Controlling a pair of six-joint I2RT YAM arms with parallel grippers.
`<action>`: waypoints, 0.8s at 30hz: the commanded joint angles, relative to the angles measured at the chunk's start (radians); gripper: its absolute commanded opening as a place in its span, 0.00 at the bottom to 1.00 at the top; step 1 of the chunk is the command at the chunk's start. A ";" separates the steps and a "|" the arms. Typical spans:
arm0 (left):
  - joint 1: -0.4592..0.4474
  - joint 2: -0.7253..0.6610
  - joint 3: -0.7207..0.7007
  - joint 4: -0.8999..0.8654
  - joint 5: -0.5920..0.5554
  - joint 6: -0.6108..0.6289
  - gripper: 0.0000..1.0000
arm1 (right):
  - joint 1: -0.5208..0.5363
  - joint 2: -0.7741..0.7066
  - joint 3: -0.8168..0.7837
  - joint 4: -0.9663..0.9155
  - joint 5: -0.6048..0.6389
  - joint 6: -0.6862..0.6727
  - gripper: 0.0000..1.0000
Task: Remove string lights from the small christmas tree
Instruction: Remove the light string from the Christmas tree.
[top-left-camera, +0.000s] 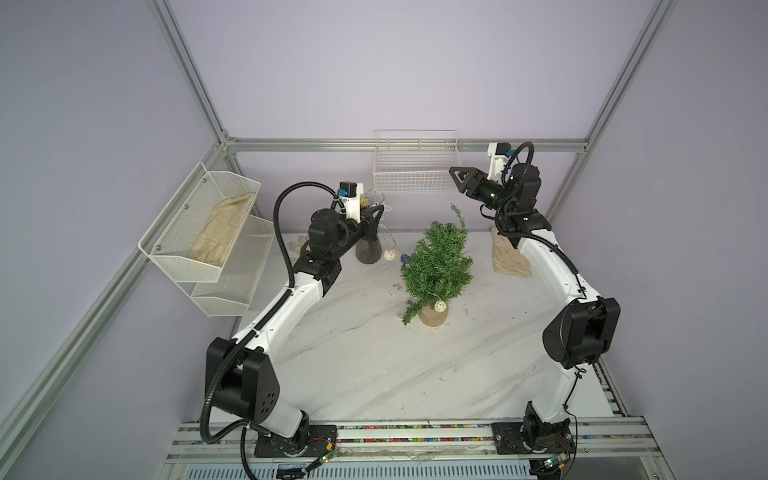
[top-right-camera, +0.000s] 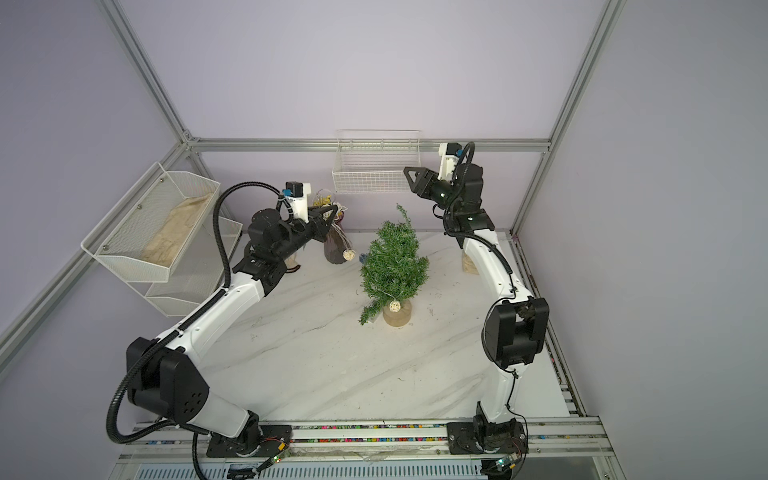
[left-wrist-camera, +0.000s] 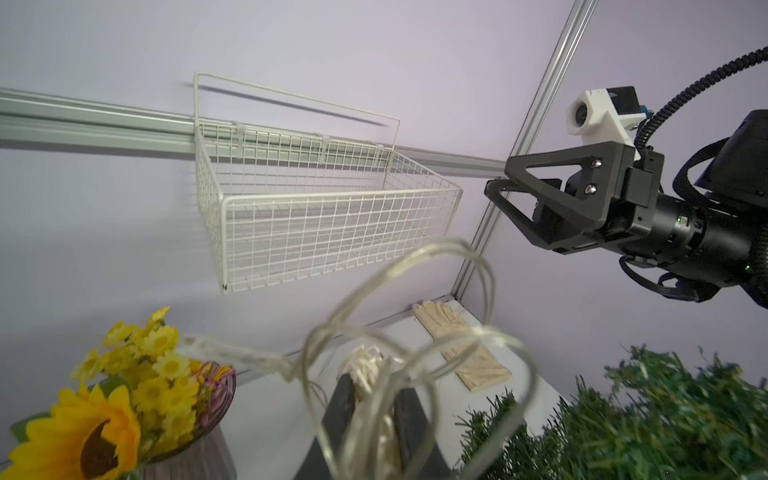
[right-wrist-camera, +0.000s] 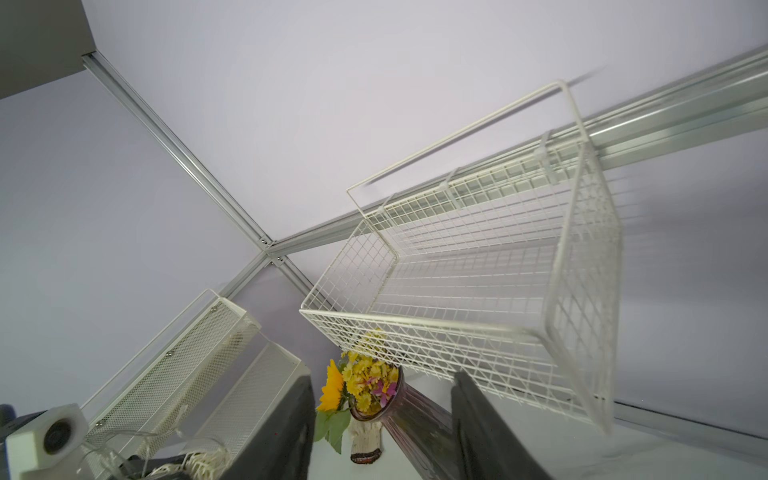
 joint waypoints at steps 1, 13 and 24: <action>-0.020 -0.166 -0.079 -0.119 -0.047 -0.003 0.08 | -0.004 -0.107 -0.093 -0.052 0.055 -0.033 0.55; -0.217 -0.416 -0.296 -0.298 -0.108 -0.072 0.06 | -0.013 -0.395 -0.537 -0.116 0.021 0.050 0.57; -0.463 -0.440 -0.360 -0.246 -0.212 -0.148 0.03 | -0.013 -0.712 -0.870 -0.241 -0.006 0.084 0.61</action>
